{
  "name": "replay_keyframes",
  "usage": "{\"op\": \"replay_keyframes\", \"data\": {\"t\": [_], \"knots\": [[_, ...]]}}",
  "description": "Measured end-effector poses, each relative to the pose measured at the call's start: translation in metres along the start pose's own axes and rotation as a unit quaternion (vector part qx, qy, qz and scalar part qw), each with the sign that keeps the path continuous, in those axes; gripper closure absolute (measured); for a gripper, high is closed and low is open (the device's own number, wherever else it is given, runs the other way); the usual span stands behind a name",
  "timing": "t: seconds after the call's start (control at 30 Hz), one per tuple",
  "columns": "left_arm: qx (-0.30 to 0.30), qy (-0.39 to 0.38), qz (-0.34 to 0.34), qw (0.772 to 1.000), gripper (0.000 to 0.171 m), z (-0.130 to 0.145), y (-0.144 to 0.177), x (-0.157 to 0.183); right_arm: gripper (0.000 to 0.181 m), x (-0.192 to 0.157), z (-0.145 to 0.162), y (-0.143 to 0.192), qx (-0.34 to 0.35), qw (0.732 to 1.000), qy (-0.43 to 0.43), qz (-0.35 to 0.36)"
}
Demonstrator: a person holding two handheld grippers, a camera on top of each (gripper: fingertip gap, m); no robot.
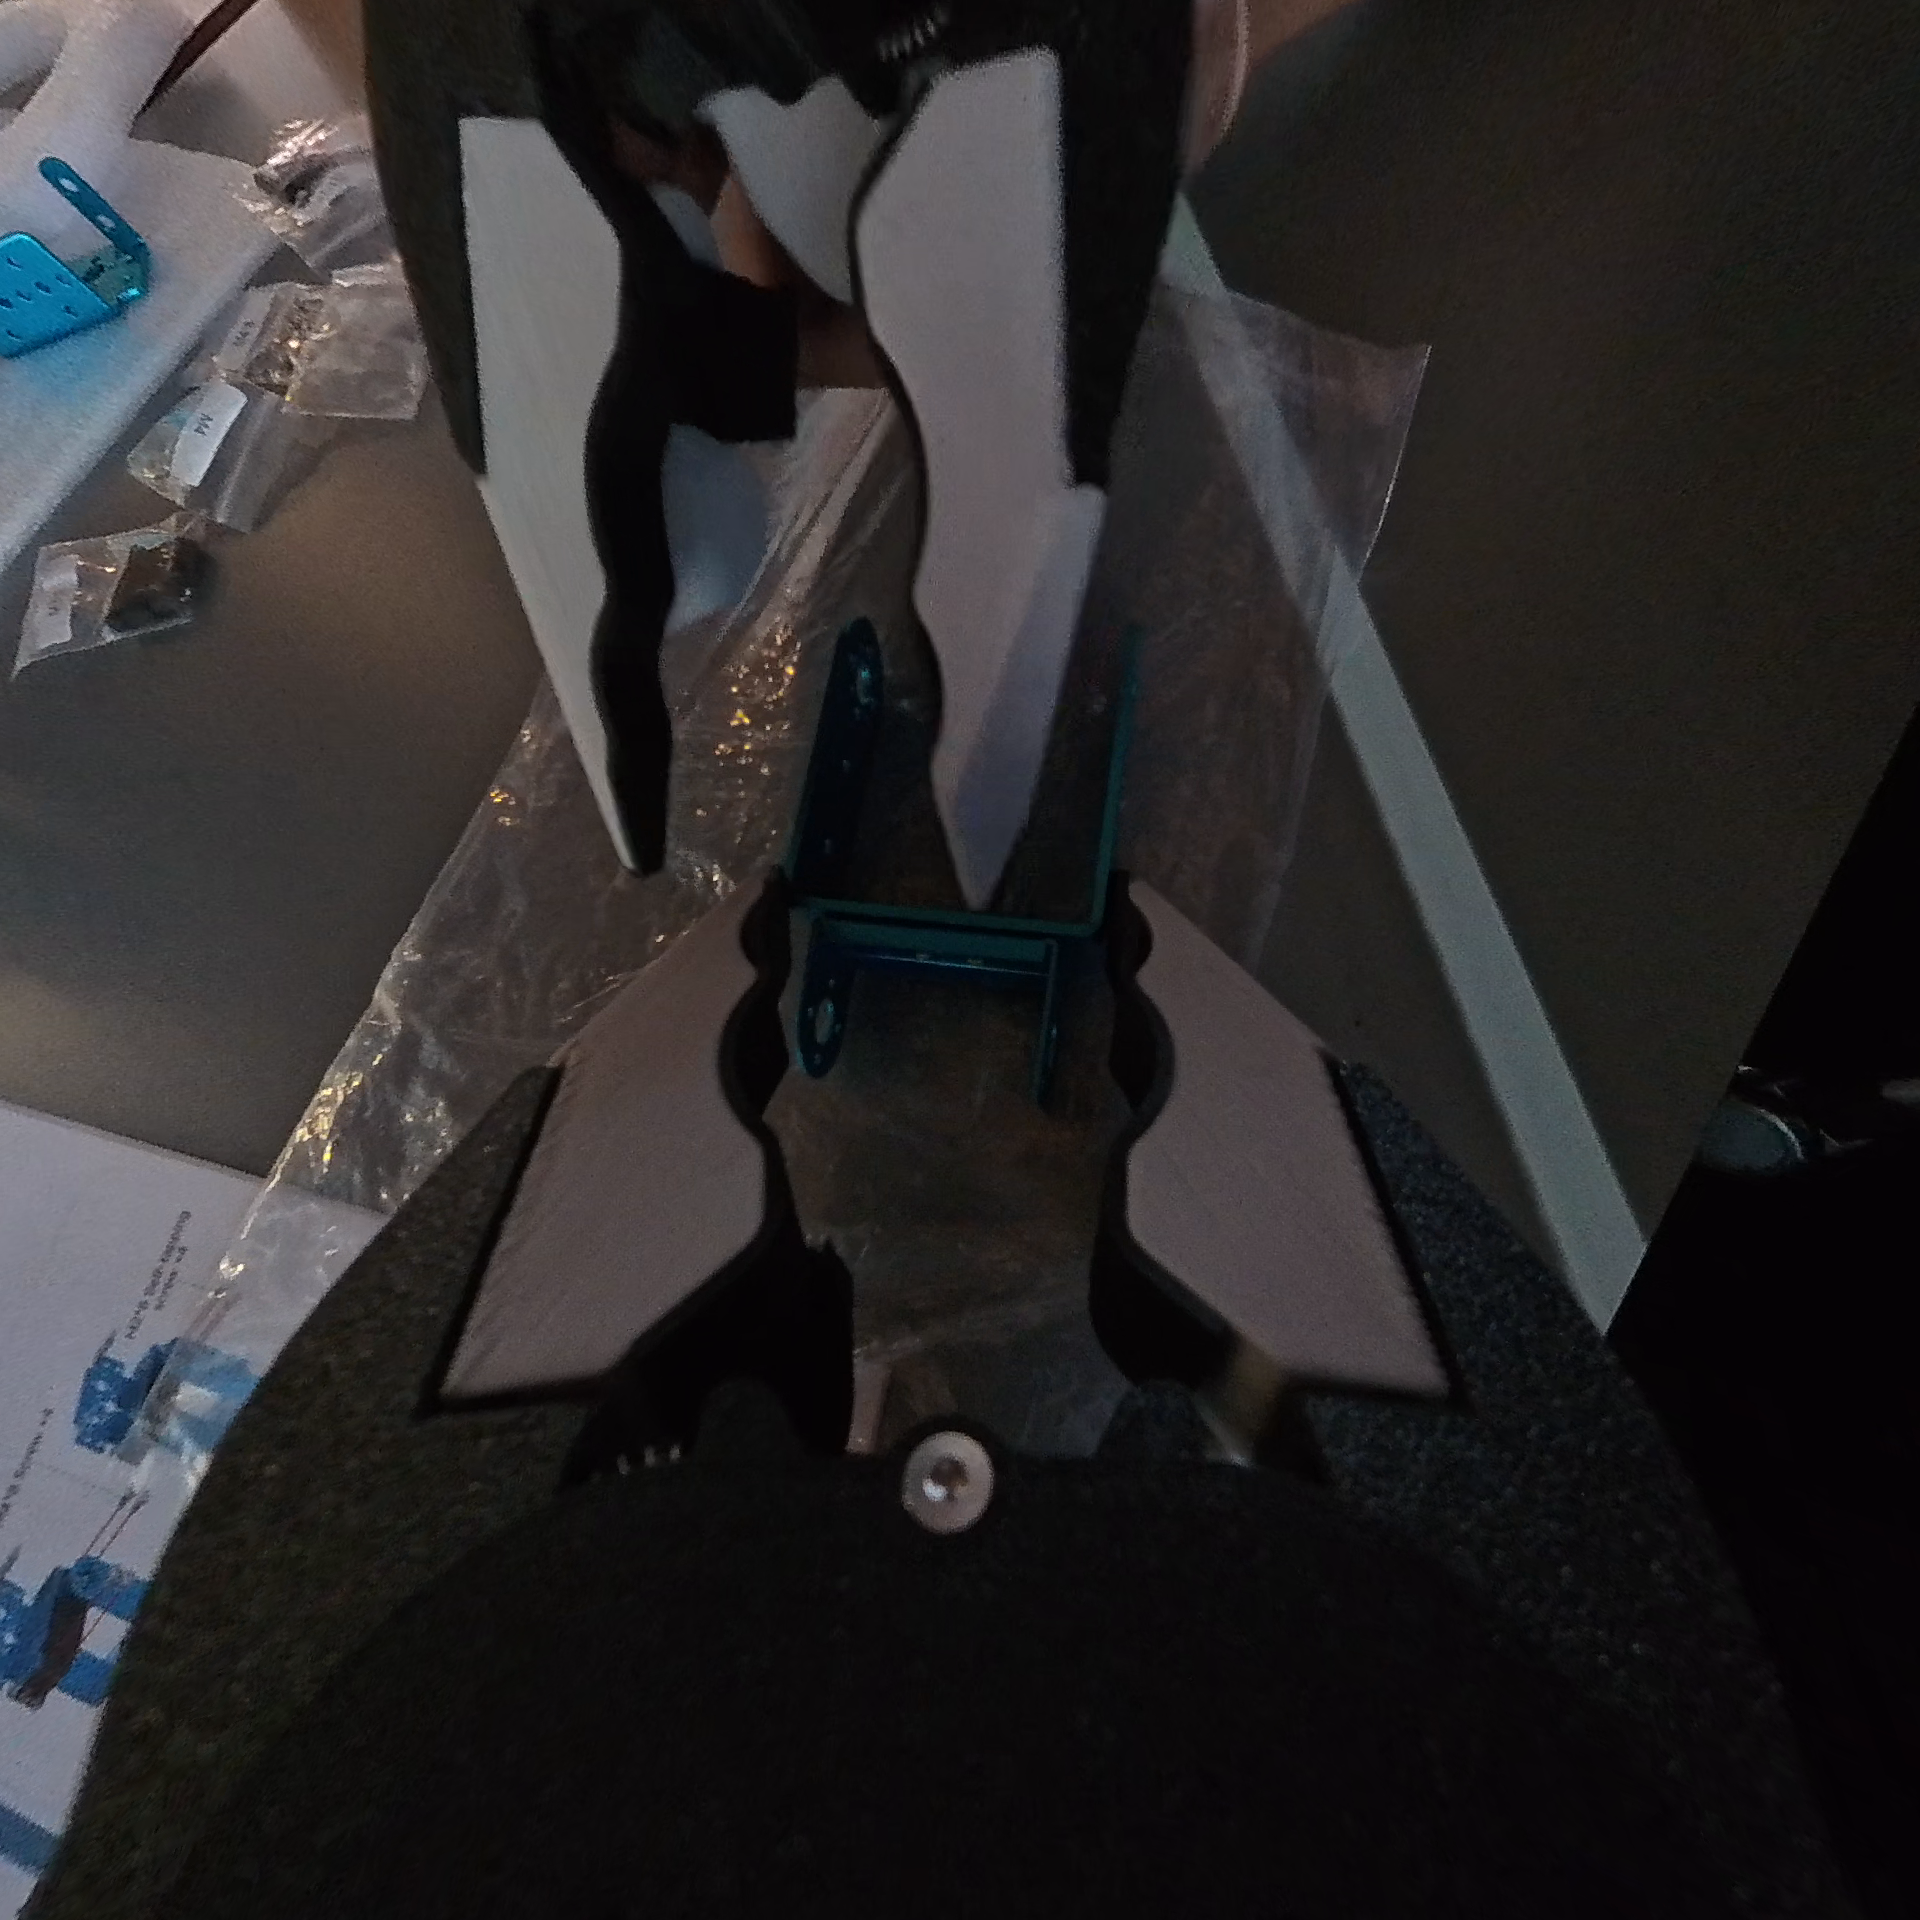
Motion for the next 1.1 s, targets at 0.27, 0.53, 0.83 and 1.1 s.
{"op": "replay_keyframes", "data": {"t": [0.27,0.53,0.83,1.1], "knots": [[0.0,-0.001,0.0,1.0,0.11,0.0,0.0,0.0,0.122,-0.004,0.001,-0.002,-0.008,1.0,0.023,0.006],[0.0,-0.001,0.0,1.0,0.11,0.0,0.0,0.0,0.125,-0.001,0.0,0.002,0.005,1.0,0.001,-0.021],[0.0,-0.001,0.0,1.0,0.11,0.0,0.0,0.0,0.146,0.006,-0.001,0.006,0.014,1.0,-0.024,-0.007],[0.0,0.0,0.001,1.0,0.11,0.0,0.0,0.0,0.129,-0.016,-0.006,0.0,-0.135,0.99,0.042,0.027]]}}
Point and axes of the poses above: each gripper's, where its closed fingertips meet, y back along the fingers, z out of its underside, x = y × z across the jaws, the point moved 8 cm from there along y, back along the fingers, and after that the axes turned 5 degrees about -x, right-handed, at the moved point
